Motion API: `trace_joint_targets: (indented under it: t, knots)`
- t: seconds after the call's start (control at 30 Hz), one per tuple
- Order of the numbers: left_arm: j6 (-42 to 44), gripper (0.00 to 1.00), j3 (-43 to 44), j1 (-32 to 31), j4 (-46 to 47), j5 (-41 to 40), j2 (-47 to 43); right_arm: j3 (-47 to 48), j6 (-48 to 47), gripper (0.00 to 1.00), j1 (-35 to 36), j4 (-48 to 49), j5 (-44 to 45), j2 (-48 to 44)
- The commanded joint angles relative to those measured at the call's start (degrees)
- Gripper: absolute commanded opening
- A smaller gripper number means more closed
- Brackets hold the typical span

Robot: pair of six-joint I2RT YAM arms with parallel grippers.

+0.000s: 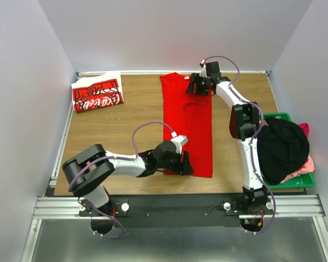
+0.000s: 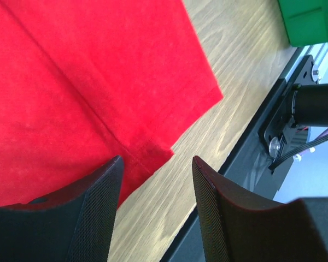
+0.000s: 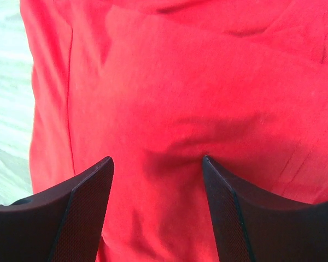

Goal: Fold and stack the t-shirts
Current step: Fold the tshirt

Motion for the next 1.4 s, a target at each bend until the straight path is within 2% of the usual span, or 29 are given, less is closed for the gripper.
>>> trace_joint_targets:
  t: [0.0,0.17,0.3,0.33,0.43,0.47,0.53,0.57,0.63,0.67,0.77,0.83,1.03,1.37]
  knots:
    - [3.42,0.62,3.26,-0.45,-3.15,-4.97,-5.07,-5.13,-4.0,0.73,1.29,-3.8,1.2,-6.7]
    - [6.24,0.63,3.45,-0.36,-6.23,-12.11,-11.76,-13.92,-4.18,0.73,1.38,-2.13,5.15,-20.32]
    - [6.07,0.63,1.69,-0.1,-10.97,-19.22,-14.84,-26.22,-1.03,0.73,1.81,-1.95,9.37,-32.97]
    - [5.46,0.63,1.43,0.51,-13.42,-20.8,-14.76,-33.38,0.37,0.73,1.99,-1.6,10.51,-37.7]
    - [3.61,0.63,0.02,0.95,-15.64,-21.87,-14.58,-44.49,2.05,0.73,3.22,-1.16,12.45,-45.11]
    - [3.08,0.63,-0.51,0.95,-15.81,-21.7,-14.84,-51.92,3.45,0.73,4.09,-1.07,14.46,-49.83]
    - [1.94,0.63,-2.35,1.04,-15.73,-21.35,-16.07,-58.91,5.21,0.73,5.58,-0.81,16.92,-56.51]
    - [1.59,0.63,-3.14,1.13,-16.25,-21.26,-17.03,-65.9,6.53,0.73,5.86,-0.54,17.64,-58.64]
    - [0.62,0.62,-3.85,1.13,-17.39,-22.04,-18.26,-72.44,8.03,0.73,6.91,-0.63,18.34,-63.3]
    - [0.36,0.62,-4.46,1.13,-18.44,-22.22,-19.32,-77.78,9.6,0.72,7.09,-0.72,18.26,-68.11]
    - [-0.52,0.62,-5.95,1.22,-19.86,-22.84,-20.9,-85.2,13.64,0.72,7.44,-1.33,16.69,-77.43]
    - [-1.49,0.62,-6.75,1.31,-20.12,-22.84,-21.17,-90.29,15.32,0.7,7.61,-1.68,13.36,-80.97]
    - [-4.65,0.61,-8.42,1.39,-21.53,-21.87,-20.91,-95.41,19.28,0.65,9.28,-6.08,10.97,-85.38]
    - [-6.68,0.59,-9.74,1.39,-23.29,-22.84,-21.87,-97.7,24.82,0.58,16.14,-9.86,12.54,-83.98]
